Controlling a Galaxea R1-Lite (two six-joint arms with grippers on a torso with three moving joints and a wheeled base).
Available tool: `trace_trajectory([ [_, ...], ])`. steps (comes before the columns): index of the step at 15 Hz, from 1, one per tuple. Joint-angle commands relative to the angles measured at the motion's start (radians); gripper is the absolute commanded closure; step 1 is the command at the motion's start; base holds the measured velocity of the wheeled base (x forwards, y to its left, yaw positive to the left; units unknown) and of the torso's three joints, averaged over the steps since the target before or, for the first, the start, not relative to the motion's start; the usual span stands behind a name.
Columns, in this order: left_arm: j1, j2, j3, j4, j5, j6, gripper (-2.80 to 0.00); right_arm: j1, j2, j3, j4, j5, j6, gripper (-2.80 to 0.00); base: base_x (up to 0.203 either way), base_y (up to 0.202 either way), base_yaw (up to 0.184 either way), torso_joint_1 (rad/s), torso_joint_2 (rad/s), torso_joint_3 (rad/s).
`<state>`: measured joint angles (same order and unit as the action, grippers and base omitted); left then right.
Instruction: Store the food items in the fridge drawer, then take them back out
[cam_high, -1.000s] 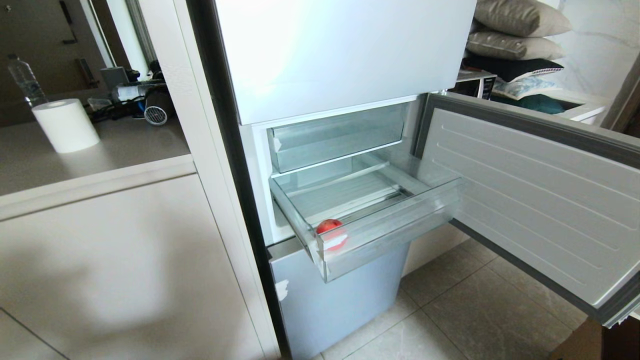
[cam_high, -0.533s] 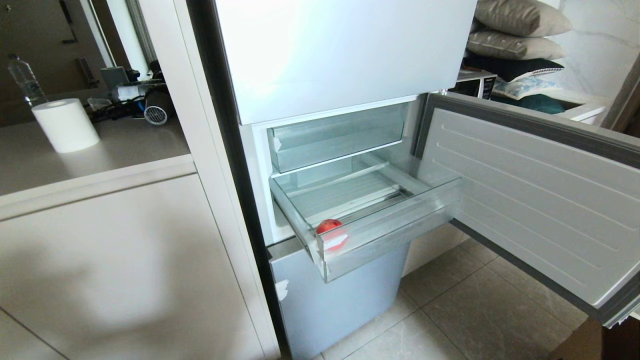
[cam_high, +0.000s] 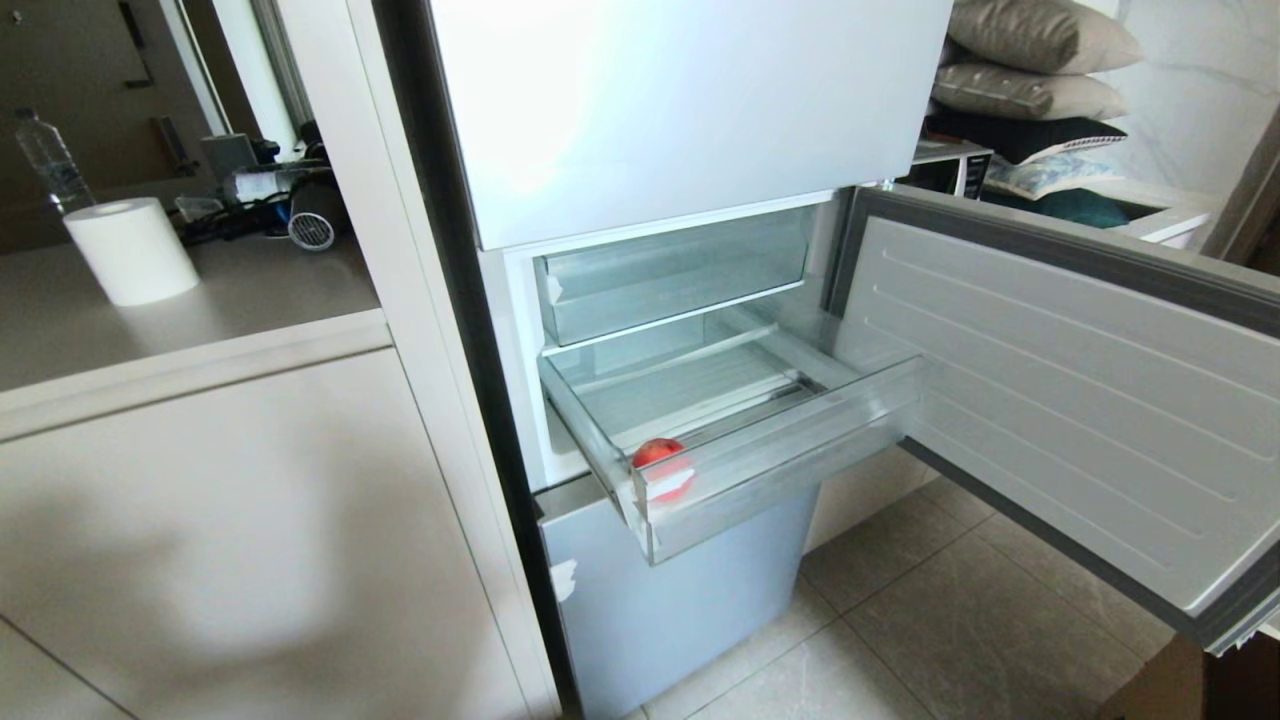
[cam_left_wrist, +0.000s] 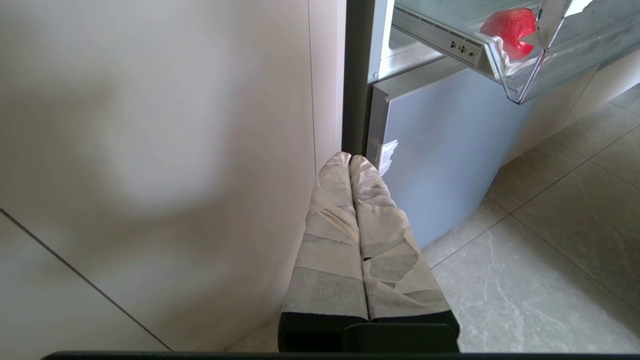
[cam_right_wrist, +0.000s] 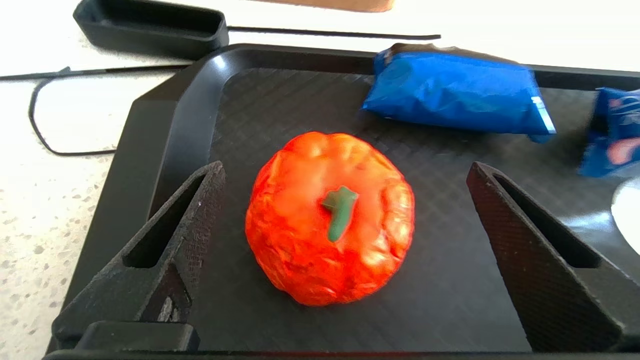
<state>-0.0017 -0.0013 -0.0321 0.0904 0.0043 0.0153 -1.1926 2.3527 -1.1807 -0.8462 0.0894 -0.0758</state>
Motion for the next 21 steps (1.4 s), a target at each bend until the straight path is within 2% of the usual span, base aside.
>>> trace_trajectory([
  [1, 0.0, 0.0, 0.0, 0.0, 0.0, 0.0, 0.0, 0.001, 0.034, -0.014, -0.005, 0.004, -0.001, -2.8, 0.0, 0.0, 0.0, 0.0, 0.0, 0.0],
  [21, 0.0, 0.001, 0.0, 0.0, 0.0, 0.0, 0.0, 0.027, 0.108, -0.041, -0.038, 0.003, -0.002, -2.8, 0.0, 0.0, 0.0, 0.0, 0.0, 0.0],
])
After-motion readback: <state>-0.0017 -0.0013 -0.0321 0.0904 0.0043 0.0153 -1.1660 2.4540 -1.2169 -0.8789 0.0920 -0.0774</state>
